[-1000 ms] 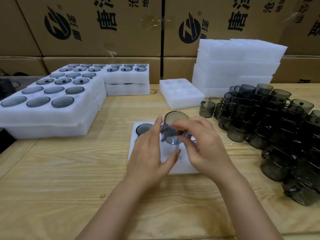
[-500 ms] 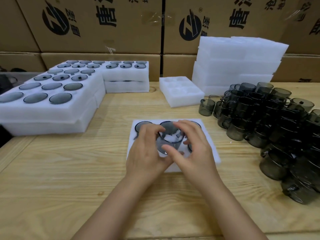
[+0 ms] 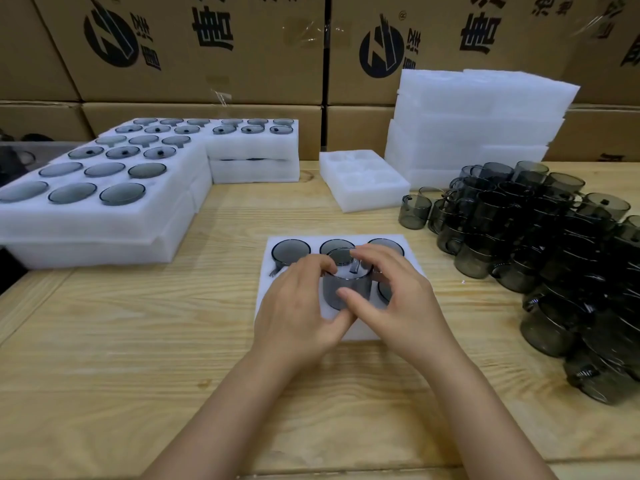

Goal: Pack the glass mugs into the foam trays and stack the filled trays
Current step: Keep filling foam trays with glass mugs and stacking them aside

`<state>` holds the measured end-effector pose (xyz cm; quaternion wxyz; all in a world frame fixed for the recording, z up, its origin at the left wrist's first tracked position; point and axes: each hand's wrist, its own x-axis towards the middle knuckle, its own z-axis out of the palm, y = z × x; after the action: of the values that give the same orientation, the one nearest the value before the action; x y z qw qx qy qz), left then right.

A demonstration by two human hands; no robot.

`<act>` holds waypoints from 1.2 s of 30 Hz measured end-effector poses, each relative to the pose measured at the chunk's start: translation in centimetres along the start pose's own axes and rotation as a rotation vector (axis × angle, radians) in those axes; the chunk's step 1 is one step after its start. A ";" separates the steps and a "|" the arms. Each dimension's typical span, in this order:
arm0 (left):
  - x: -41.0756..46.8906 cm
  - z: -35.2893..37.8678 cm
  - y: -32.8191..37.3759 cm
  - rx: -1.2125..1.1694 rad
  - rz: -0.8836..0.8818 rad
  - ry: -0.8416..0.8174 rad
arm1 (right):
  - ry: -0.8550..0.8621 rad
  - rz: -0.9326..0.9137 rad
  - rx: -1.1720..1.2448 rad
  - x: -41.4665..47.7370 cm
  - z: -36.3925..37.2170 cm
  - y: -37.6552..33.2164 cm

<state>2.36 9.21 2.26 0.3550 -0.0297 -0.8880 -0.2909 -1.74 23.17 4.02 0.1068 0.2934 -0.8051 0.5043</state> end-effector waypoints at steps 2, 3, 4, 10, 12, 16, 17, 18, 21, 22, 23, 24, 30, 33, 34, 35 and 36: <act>0.1 -0.1 0.0 0.038 0.018 -0.019 | -0.014 0.005 -0.066 0.1 -0.1 0.1; 0.1 -0.1 0.0 0.049 0.038 -0.026 | -0.018 0.007 -0.088 0.1 -0.1 0.1; 0.1 -0.1 0.0 0.059 0.061 -0.027 | -0.019 0.007 -0.094 0.1 -0.1 0.2; 0.2 -0.5 0.3 0.068 0.098 -0.100 | -0.028 0.010 -0.179 0.1 -0.8 0.2; 0.4 -0.7 0.2 0.030 0.120 -0.141 | -0.007 -0.004 -0.252 0.1 -0.7 0.1; 0.7 -1.2 -0.2 -0.005 0.040 -0.206 | 0.015 0.035 -0.217 -0.1 -0.2 -0.4; 0.8 -1.3 -0.3 0.003 0.034 -0.221 | 0.017 0.049 -0.197 -0.1 -0.1 -0.4; 0.8 -1.4 -0.3 0.017 0.039 -0.227 | 0.020 0.059 -0.184 -0.1 -0.1 -0.4; 0.8 -1.4 -0.2 0.046 0.047 -0.248 | 0.028 0.045 -0.215 0.0 -0.2 -0.3; 0.6 -1.3 -0.1 0.061 0.051 -0.250 | 0.022 0.031 -0.240 0.0 -0.3 -0.2; 0.4 -1.2 -0.1 0.082 0.059 -0.249 | 0.008 0.021 -0.266 0.1 -0.4 -0.2; 0.2 -1.1 0.0 0.104 0.066 -0.246 | -0.004 0.016 -0.281 0.2 -0.6 -0.3; 0.2 -0.8 0.1 0.148 0.099 -0.153 | 0.094 0.124 -0.123 2.7 -1.3 -0.9; 0.1 -0.7 0.2 0.133 0.083 -0.097 | -0.111 0.143 -0.243 5.8 0.2 -1.0; 0.1 -0.8 0.2 0.120 0.066 -0.085 | -0.208 0.166 -0.287 6.4 0.9 -1.0; 0.1 -0.8 0.3 0.103 0.053 -0.073 | -0.301 0.199 -0.317 6.8 1.6 -0.9; 0.1 -0.7 0.3 0.082 0.054 -0.059 | -0.377 0.229 -0.348 6.9 2.0 -0.7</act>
<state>2.82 9.03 2.88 0.3373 -0.0476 -0.9081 -0.2436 -6.62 18.73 6.82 -0.0536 0.2665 -0.9131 0.3040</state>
